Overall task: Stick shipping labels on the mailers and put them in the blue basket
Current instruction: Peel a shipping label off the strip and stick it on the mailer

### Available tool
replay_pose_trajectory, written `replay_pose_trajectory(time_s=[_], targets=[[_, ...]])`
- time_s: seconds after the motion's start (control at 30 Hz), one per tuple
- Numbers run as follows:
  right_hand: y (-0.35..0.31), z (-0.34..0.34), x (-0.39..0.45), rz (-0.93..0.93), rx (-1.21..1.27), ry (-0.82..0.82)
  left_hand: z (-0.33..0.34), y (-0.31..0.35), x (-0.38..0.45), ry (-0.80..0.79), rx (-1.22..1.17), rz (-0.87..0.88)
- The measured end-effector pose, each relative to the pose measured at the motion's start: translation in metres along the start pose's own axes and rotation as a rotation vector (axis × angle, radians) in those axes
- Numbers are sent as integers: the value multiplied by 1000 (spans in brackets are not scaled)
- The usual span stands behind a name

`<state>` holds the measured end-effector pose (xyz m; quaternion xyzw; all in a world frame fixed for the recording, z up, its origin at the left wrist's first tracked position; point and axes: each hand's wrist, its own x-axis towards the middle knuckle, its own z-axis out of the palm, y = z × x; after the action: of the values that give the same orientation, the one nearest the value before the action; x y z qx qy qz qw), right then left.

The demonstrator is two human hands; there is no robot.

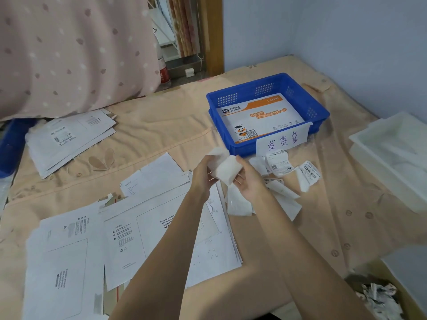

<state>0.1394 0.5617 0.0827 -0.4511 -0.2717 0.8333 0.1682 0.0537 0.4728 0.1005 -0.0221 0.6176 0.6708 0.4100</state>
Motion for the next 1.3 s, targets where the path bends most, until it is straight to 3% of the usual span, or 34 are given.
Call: replay_pose_trajectory(time_s=[0.37,0.47,0.77,0.93,1.07,1.2,1.3], targets=[[-3,-1,2,-85,-228,67,0,-2,-2,207,26,-33],[-1,-3,2,-108,-481,64,-2,-1,0,210,30,-42],[6,-2,6,-393,-907,113,-2,-8,5,258,69,-38],[14,-20,12,-408,-1081,189,-17,-1,13,355,-137,-60],[22,-35,16,-311,-1071,219,-21,4,12,307,28,-3],[22,-13,10,-431,-901,200,-13,-12,13,306,99,20],[12,8,-1,-234,-755,138,-7,-19,13,321,164,47]])
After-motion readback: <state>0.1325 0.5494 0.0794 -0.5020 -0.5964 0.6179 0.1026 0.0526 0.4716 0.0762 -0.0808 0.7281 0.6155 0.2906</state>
